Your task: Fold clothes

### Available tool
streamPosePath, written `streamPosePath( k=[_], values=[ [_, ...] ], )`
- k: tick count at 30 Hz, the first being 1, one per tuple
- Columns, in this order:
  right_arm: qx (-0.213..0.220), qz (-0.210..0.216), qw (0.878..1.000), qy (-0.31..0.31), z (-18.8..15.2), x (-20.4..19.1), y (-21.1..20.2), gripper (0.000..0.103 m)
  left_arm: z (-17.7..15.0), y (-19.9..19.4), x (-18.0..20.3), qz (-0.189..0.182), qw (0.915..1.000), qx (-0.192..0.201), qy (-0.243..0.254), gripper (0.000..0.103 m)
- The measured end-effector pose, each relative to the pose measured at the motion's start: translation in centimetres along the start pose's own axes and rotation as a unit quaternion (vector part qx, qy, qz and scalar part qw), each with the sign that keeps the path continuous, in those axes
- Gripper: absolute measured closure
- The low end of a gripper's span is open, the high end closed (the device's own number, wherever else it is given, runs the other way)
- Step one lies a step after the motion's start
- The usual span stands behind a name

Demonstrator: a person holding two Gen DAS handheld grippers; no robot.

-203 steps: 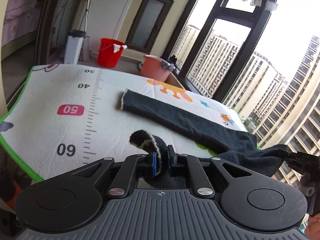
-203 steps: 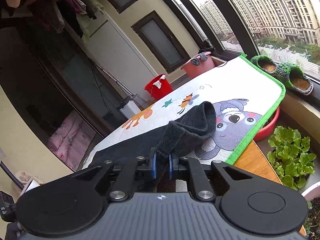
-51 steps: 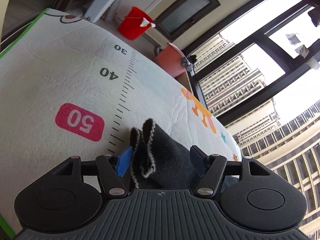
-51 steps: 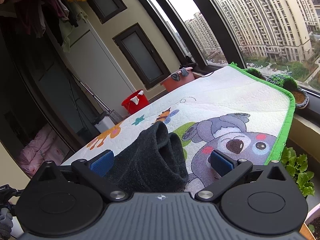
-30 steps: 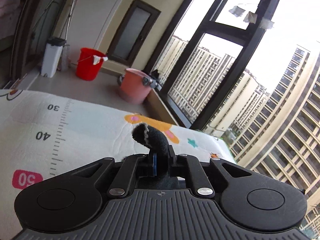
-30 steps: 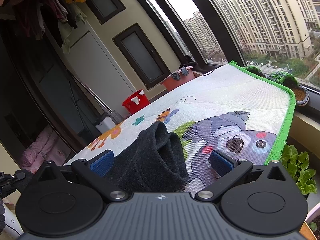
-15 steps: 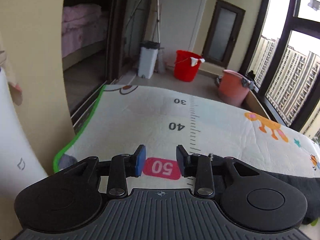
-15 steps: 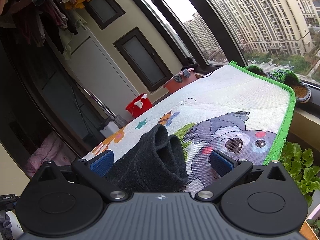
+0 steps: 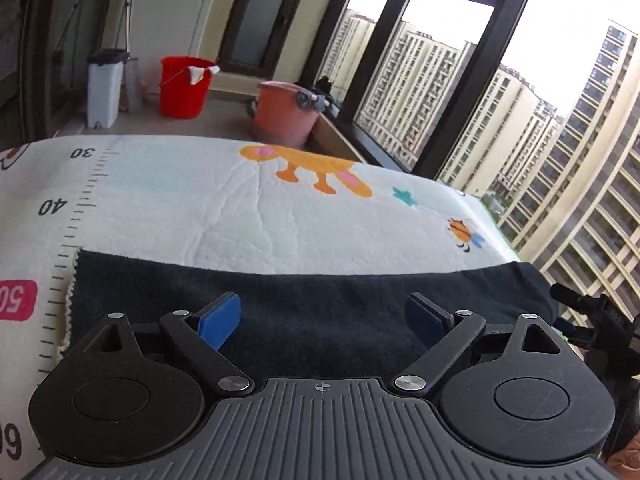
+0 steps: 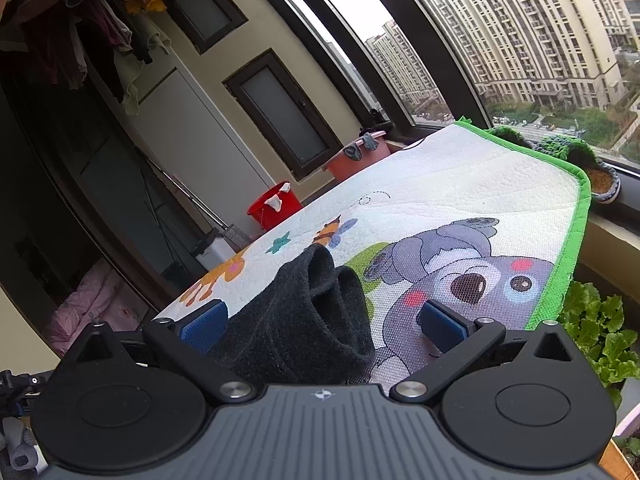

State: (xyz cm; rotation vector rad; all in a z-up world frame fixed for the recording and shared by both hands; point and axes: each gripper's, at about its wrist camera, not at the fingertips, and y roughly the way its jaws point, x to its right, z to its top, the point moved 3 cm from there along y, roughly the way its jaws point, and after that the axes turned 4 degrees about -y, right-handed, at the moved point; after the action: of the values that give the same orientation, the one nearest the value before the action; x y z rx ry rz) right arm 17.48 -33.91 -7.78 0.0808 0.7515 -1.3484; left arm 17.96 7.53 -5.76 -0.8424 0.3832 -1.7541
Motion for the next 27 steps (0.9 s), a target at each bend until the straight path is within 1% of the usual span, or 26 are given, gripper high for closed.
streamPosePath(
  k=[2, 4, 6, 7, 8, 9, 10, 12, 14, 15, 16, 17, 18, 19, 20, 22, 23, 24, 25, 27],
  values=[
    [0.003, 0.001, 1.0, 0.004, 0.0, 0.1, -0.2, 0.0, -1.4, 0.1, -1.3, 0.016, 0.9999, 0.0, 0.004, 0.01],
    [-0.001, 0.0, 1.0, 0.006, 0.0, 0.2, 0.0, 0.0, -2.1, -1.1, -2.1, 0.032, 0.9992, 0.012, 0.021, 0.01],
    [-0.004, -0.001, 1.0, 0.009, 0.0, 0.2, 0.1, 0.0, -2.5, -2.1, -2.6, 0.072, 0.9966, 0.014, 0.036, 0.009],
    [-0.006, -0.001, 1.0, 0.01, 0.0, 0.3, 0.1, 0.0, -2.4, -2.5, -2.9, 0.09, 0.9952, 0.016, 0.037, 0.009],
    [-0.009, -0.003, 1.0, 0.008, 0.0, 0.2, 0.2, 0.0, -2.0, -2.8, -3.1, 0.098, 0.9946, 0.017, 0.031, 0.009],
    [-0.011, -0.005, 1.0, 0.005, 0.0, 0.1, 0.2, 0.0, -1.8, -3.2, -3.1, 0.096, 0.995, 0.018, 0.016, 0.009],
    [-0.014, -0.008, 1.0, 0.0, 0.0, 0.0, 0.3, 0.0, -1.2, -3.5, -2.8, 0.08, 0.9966, 0.02, -0.003, 0.009],
    [-0.023, -0.012, 1.0, -0.013, 0.1, -0.4, 0.6, 0.0, -0.1, -3.6, -0.6, 0.012, 0.9995, 0.024, -0.016, 0.008],
    [-0.026, -0.011, 0.999, -0.015, 0.1, -0.5, 0.6, 0.0, 0.5, -2.5, 3.0, -0.047, 0.9986, 0.022, 0.006, 0.004],
    [-0.026, -0.011, 1.0, -0.015, 0.1, -0.5, 0.6, 0.0, 0.6, -1.6, 5.0, -0.068, 0.9971, 0.022, 0.027, 0.002],
    [-0.026, -0.01, 1.0, -0.014, 0.1, -0.5, 0.6, 0.0, 0.5, -0.6, 7.0, -0.078, 0.995, 0.025, 0.056, 0.001],
    [-0.026, -0.009, 1.0, -0.014, 0.1, -0.4, 0.6, 0.0, 0.2, 0.6, 8.8, -0.078, 0.9927, 0.032, 0.086, 0.001],
    [-0.027, -0.008, 1.0, -0.014, 0.1, -0.4, 0.6, 0.0, -0.1, 1.6, 10.1, -0.07, 0.991, 0.037, 0.108, 0.001],
    [-0.027, -0.007, 1.0, -0.013, 0.1, -0.4, 0.5, 0.0, -0.6, 2.8, 11.0, -0.057, 0.9908, 0.037, 0.117, 0.001],
    [-0.027, -0.006, 1.0, -0.013, 0.1, -0.4, 0.5, 0.0, -1.2, 4.1, 11.5, -0.05, 0.9918, 0.031, 0.113, 0.001],
    [-0.028, -0.005, 1.0, -0.012, 0.1, -0.3, 0.5, 0.0, -2.4, 6.0, 11.3, -0.067, 0.9949, 0.006, 0.075, 0.001],
    [-0.028, -0.004, 1.0, -0.012, 0.2, -0.3, 0.5, 0.0, -3.0, 6.5, 11.1, -0.075, 0.9953, 0.001, 0.062, 0.001],
    [-0.026, -0.004, 1.0, -0.01, 0.2, -0.3, 0.5, 0.0, -3.6, 6.7, 11.0, -0.076, 0.9949, 0.01, 0.066, 0.001],
    [-0.021, -0.004, 1.0, -0.007, 0.1, -0.3, 0.5, 0.0, -4.1, 6.6, 11.0, -0.075, 0.9937, 0.023, 0.08, 0.001],
    [-0.006, 0.0, 1.0, 0.006, 0.1, -0.2, 0.6, 0.0, -4.9, 6.4, 11.2, -0.074, 0.9913, 0.036, 0.103, 0.0]
  ],
)
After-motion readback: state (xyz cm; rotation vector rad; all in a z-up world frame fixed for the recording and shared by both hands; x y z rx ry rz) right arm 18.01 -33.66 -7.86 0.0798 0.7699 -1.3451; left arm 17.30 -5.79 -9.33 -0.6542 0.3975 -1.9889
